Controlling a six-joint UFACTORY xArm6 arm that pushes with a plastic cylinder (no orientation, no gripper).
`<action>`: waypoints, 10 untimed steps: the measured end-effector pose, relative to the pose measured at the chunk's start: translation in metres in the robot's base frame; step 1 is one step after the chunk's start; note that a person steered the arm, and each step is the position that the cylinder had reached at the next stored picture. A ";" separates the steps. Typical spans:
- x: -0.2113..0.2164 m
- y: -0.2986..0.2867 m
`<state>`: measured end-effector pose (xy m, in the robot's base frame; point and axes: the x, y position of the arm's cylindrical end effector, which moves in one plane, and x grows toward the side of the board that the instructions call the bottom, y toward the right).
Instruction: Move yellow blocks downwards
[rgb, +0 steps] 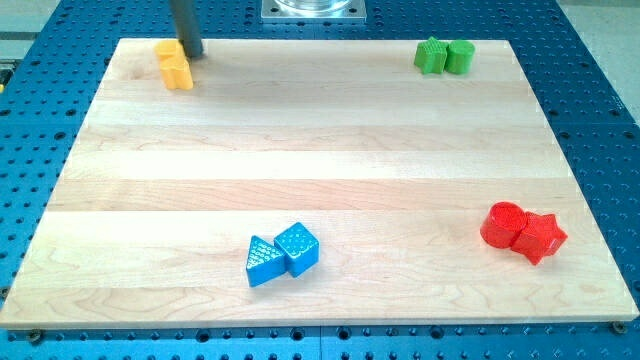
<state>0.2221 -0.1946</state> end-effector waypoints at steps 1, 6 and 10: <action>0.042 -0.001; 0.060 -0.029; 0.107 -0.035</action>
<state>0.3287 -0.2299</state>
